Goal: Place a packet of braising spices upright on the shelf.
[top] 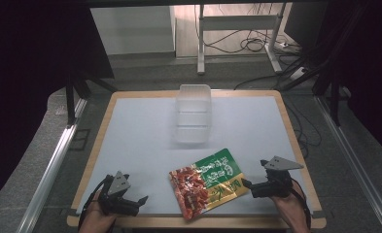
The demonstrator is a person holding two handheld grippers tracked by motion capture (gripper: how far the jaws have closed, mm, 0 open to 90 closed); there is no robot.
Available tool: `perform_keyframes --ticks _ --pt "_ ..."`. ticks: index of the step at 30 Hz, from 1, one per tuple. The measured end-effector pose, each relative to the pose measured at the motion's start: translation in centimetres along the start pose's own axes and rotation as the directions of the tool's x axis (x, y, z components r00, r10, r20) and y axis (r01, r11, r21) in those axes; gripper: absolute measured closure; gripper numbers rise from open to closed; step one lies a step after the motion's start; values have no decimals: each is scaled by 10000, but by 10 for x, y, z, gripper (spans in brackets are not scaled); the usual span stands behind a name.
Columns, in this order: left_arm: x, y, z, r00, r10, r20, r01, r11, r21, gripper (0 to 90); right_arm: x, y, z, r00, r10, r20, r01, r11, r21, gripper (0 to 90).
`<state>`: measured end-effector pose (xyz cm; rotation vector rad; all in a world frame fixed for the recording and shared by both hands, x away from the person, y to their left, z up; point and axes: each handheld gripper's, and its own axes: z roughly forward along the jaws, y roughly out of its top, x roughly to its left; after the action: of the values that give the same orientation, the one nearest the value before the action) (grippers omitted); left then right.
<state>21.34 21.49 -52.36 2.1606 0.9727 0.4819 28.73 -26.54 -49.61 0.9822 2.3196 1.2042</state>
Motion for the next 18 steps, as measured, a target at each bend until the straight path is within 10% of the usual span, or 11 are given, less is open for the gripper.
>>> perform_keyframes --ticks 18 --pt "0 0 -1 10000 -82 -31 82 10000 -56 19 7 6 30 9947 610 -822 -555 9961 681 1"
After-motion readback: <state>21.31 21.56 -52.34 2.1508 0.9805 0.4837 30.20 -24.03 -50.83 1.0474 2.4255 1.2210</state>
